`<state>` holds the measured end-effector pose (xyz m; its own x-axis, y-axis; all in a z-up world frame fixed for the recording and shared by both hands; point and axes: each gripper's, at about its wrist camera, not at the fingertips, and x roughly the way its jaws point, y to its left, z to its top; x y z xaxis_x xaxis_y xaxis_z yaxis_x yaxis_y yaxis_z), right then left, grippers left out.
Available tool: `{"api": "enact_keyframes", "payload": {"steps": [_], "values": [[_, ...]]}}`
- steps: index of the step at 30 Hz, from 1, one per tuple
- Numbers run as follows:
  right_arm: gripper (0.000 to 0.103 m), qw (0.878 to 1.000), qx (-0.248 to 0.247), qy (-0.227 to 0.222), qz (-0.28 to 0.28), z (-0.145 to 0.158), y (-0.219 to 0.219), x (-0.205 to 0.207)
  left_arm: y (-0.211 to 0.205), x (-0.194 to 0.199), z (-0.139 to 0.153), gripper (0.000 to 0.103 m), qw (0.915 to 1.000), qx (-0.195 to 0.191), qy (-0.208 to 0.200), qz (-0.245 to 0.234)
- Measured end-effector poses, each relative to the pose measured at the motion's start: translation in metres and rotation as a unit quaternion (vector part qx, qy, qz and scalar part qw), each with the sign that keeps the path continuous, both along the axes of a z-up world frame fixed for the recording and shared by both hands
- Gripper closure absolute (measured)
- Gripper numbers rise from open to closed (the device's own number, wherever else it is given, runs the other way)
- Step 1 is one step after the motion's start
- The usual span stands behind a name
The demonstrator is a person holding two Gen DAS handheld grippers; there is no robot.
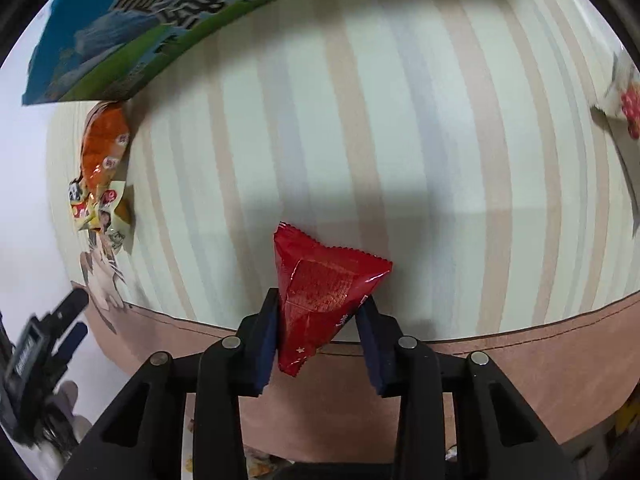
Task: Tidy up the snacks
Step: 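Grasp the small white packet with the left gripper while the right grasps the red triangular candy, then carry both items into the box and open both grippers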
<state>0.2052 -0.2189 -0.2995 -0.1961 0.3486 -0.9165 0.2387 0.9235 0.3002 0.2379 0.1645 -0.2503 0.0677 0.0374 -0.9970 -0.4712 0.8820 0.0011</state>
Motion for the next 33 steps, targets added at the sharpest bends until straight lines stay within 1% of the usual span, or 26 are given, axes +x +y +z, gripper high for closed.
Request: {"api": "enact_keyframes", "payload": {"steps": [2,5,9,13,14,16,18,19,20,21,22,23,24,25,26,28,33], "values": [[0.064,1.000,0.003,-0.004,0.005,0.001,0.009,0.002,0.001,0.009,-0.002,0.008,0.9999,-0.007,-0.003,-0.007],[0.064,1.000,0.001,-0.011,0.015,0.002,0.019,0.012,-0.005,0.030,-0.007,0.008,0.9990,-0.007,-0.007,-0.043],[0.064,1.000,0.000,-0.016,0.022,0.004,0.026,0.022,-0.021,0.060,-0.023,0.008,0.9953,-0.016,0.009,-0.095],[0.064,1.000,-0.003,-0.019,0.022,0.006,0.028,0.030,-0.033,0.081,-0.039,0.008,0.9923,-0.006,0.025,-0.121],[0.064,1.000,-0.003,-0.019,0.022,0.007,0.028,0.032,-0.036,0.085,-0.041,0.011,0.9914,-0.005,0.026,-0.128],[0.064,1.000,-0.003,-0.020,0.022,0.010,0.020,0.036,-0.042,0.090,-0.045,0.013,0.9898,-0.001,0.031,-0.139],[0.064,1.000,-0.003,-0.020,0.020,0.011,0.016,0.039,-0.050,0.092,-0.046,0.022,0.9886,-0.003,0.034,-0.147],[0.064,1.000,-0.004,-0.020,0.019,0.012,0.014,0.040,-0.055,0.095,-0.046,0.025,0.9874,-0.016,0.054,-0.147],[0.064,1.000,-0.004,-0.021,0.018,0.012,0.012,0.040,-0.058,0.095,-0.046,0.031,0.9867,-0.016,0.055,-0.152],[0.064,1.000,-0.005,-0.020,0.016,0.012,0.010,0.040,-0.062,0.095,-0.046,0.040,0.9860,-0.016,0.053,-0.157],[0.064,1.000,-0.005,-0.020,0.016,0.012,0.008,0.041,-0.065,0.095,-0.045,0.045,0.9855,-0.018,0.053,-0.161],[0.064,1.000,-0.006,-0.019,0.017,0.012,0.006,0.041,-0.070,0.094,-0.043,0.057,0.9848,-0.021,0.051,-0.165],[0.064,1.000,-0.006,-0.019,0.015,0.013,0.004,0.041,-0.075,0.094,-0.042,0.062,0.9841,-0.021,0.051,-0.169],[0.064,1.000,-0.005,-0.020,0.015,0.014,0.002,0.042,-0.081,0.093,-0.040,0.063,0.9836,-0.018,0.052,-0.172],[0.064,1.000,-0.004,-0.021,0.014,0.015,-0.001,0.042,-0.084,0.091,-0.040,0.065,0.9819,-0.020,0.067,-0.176],[0.065,1.000,-0.003,-0.024,0.010,0.017,-0.004,0.042,-0.093,0.083,-0.039,0.065,0.9826,-0.021,0.065,-0.173],[0.065,0.999,0.003,-0.034,0.013,0.030,-0.015,0.043,-0.084,0.066,-0.036,0.067,0.9868,-0.046,0.068,-0.139]]}}
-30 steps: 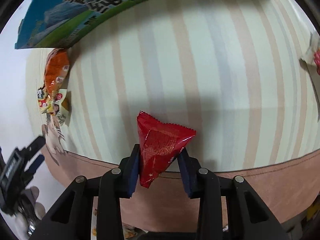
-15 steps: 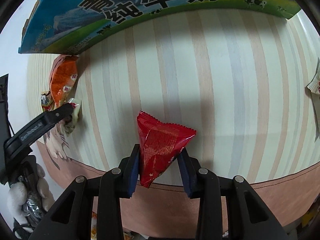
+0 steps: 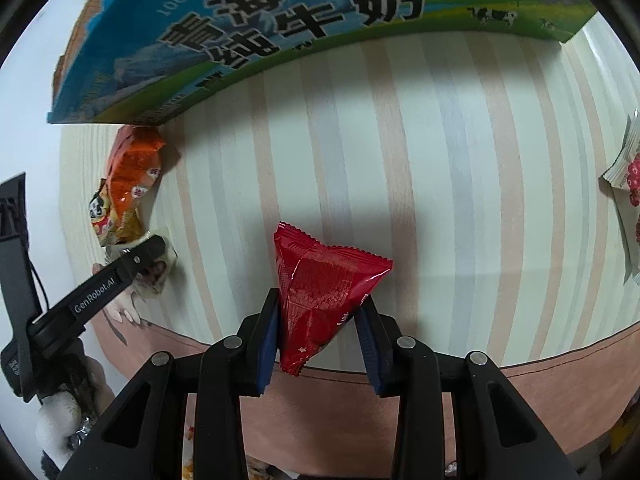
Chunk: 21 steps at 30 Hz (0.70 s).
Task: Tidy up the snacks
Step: 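Carry both items into the box and open both grippers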
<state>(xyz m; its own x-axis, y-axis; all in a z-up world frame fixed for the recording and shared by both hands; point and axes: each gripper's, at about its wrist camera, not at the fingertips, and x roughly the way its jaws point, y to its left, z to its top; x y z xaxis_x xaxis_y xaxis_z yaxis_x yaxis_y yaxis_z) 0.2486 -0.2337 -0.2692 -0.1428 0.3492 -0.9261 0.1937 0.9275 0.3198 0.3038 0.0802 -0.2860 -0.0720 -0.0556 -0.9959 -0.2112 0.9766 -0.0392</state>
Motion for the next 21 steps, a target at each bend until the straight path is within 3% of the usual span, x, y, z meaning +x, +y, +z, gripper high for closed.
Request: {"api": "enact_keyframes", "payload": {"steps": [5,9,21], "values": [[0.065,1.000,0.012,-0.014,0.001,0.018,-0.006,0.002,0.013,-0.023,0.014,0.068,0.9994,-0.025,-0.006,0.023],[0.065,1.000,0.014,-0.025,0.009,0.030,-0.008,0.006,0.005,-0.042,0.023,0.069,0.9997,-0.019,-0.011,0.010],[0.065,0.999,0.013,-0.030,0.003,0.034,-0.010,-0.006,-0.007,-0.075,-0.013,0.068,0.9995,-0.019,0.025,0.006]]}}
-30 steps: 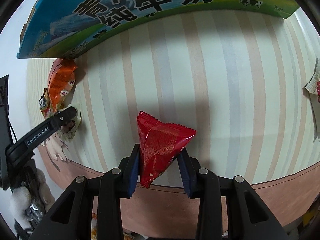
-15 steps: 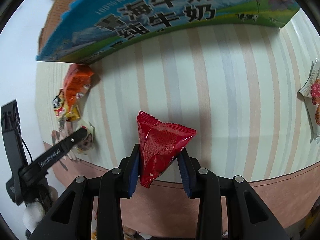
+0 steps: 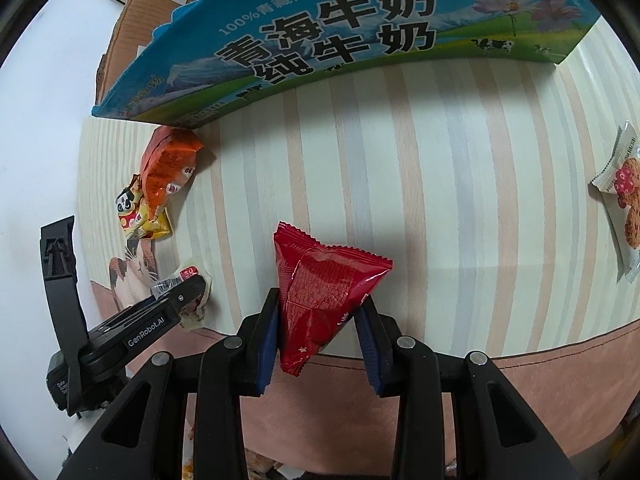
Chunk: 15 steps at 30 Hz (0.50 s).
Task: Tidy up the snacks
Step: 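Carry both items into the box and open both grippers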
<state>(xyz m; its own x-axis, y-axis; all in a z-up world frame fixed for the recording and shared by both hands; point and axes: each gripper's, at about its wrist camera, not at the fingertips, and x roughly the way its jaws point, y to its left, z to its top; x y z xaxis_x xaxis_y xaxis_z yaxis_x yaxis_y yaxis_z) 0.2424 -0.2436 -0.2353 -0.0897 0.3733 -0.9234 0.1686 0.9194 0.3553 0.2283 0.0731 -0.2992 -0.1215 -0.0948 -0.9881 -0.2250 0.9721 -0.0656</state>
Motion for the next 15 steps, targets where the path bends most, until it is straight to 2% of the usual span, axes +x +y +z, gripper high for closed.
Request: {"api": "enact_keyframes", "payload": {"steps": [4,7,10,15], "values": [[0.065,1.000,0.000,-0.002,-0.005,-0.001,0.002,-0.001,-0.002,-0.002,0.005,0.070,0.9999,-0.002,0.012,0.006],[0.065,1.000,0.002,-0.006,-0.008,0.001,-0.001,0.000,0.013,0.001,0.017,0.070,1.0000,0.002,0.004,0.004],[0.065,1.000,0.008,-0.010,-0.011,0.008,-0.006,0.000,0.011,0.002,0.034,0.070,0.9998,-0.011,-0.011,0.010],[0.065,0.999,0.024,-0.035,-0.004,0.042,-0.018,0.002,-0.006,0.007,0.094,0.071,0.9966,-0.040,-0.072,-0.001]]}}
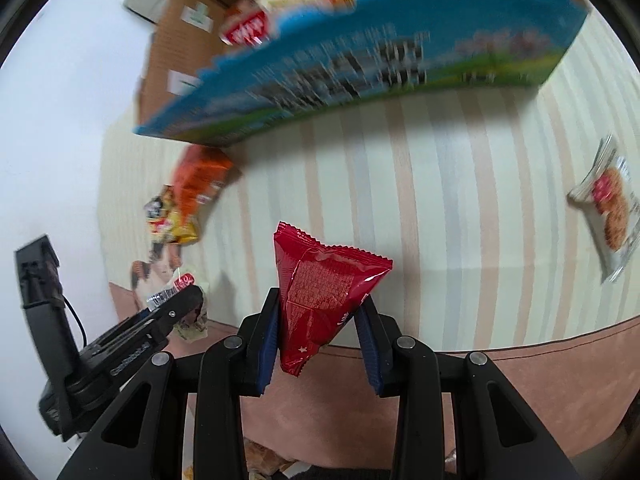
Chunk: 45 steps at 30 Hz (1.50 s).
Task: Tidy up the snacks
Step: 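Carry both items into the box and open both grippers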
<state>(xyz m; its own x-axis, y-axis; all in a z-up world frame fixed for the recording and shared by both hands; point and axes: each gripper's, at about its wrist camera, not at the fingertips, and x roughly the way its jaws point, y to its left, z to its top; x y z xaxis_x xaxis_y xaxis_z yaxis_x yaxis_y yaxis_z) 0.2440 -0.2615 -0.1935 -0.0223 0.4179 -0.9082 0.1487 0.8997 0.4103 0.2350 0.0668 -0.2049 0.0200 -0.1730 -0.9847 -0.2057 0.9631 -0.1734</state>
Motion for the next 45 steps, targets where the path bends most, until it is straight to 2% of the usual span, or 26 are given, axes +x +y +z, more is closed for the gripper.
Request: {"api": "enact_keyframes", "payload": {"steps": [6,7,8,12,16,23,27,34,35,37,38,39,40,41,44,45], "values": [[0.065,0.998,0.013,-0.056,-0.011,0.064,-0.027,0.021,-0.029,0.046,0.077,0.071,0.9961,-0.044,-0.072,-0.023],[0.065,0.998,0.013,-0.066,-0.015,0.074,-0.032,0.026,-0.033,0.060,0.083,0.071,0.9953,-0.047,-0.080,-0.029],[0.065,0.997,0.013,-0.077,-0.019,0.084,-0.036,0.033,-0.037,0.073,0.091,0.070,0.9928,-0.042,-0.104,-0.041],[0.065,0.993,-0.004,-0.115,-0.034,0.112,-0.049,0.068,-0.059,0.123,0.104,0.070,0.9907,-0.047,-0.112,-0.062],[0.065,0.992,-0.021,-0.118,-0.046,0.110,-0.058,0.103,-0.071,0.167,0.094,0.070,0.9913,-0.058,-0.096,-0.069],[0.065,0.994,-0.040,-0.088,-0.053,0.075,-0.062,0.140,-0.073,0.212,0.058,0.070,0.9940,-0.047,-0.062,-0.078],[0.065,0.994,-0.066,-0.072,-0.054,0.054,-0.061,0.151,-0.064,0.218,0.032,0.070,0.9958,-0.031,-0.037,-0.078],[0.062,0.994,-0.081,-0.030,-0.060,0.023,-0.068,0.157,-0.054,0.218,-0.007,0.070,0.9966,-0.016,0.020,-0.079],[0.061,0.993,-0.088,-0.034,-0.069,0.021,-0.068,0.157,-0.052,0.217,-0.011,0.070,0.9966,-0.014,0.028,-0.076],[0.057,0.993,-0.088,-0.021,-0.069,0.015,-0.068,0.158,-0.049,0.216,-0.014,0.070,0.9969,-0.018,0.037,-0.068],[0.051,0.994,-0.089,-0.020,-0.068,0.014,-0.068,0.158,-0.047,0.216,-0.014,0.070,0.9970,-0.023,0.037,-0.063],[0.043,0.993,-0.091,-0.021,-0.066,0.014,-0.067,0.158,-0.045,0.215,-0.013,0.068,0.9973,-0.026,0.039,-0.057],[0.039,0.993,-0.094,-0.021,-0.063,0.014,-0.066,0.158,-0.043,0.215,-0.012,0.065,0.9974,-0.029,0.039,-0.053],[0.033,0.993,-0.096,-0.022,-0.060,0.014,-0.065,0.158,-0.042,0.215,-0.010,0.057,0.9975,-0.033,0.038,-0.049],[0.028,0.993,-0.098,-0.026,-0.056,0.016,-0.063,0.160,-0.038,0.214,-0.002,0.027,0.9979,-0.035,0.027,-0.046],[0.020,0.993,-0.099,-0.028,-0.054,0.018,-0.062,0.160,-0.036,0.214,0.002,0.019,0.9981,-0.032,0.022,-0.048]]}}
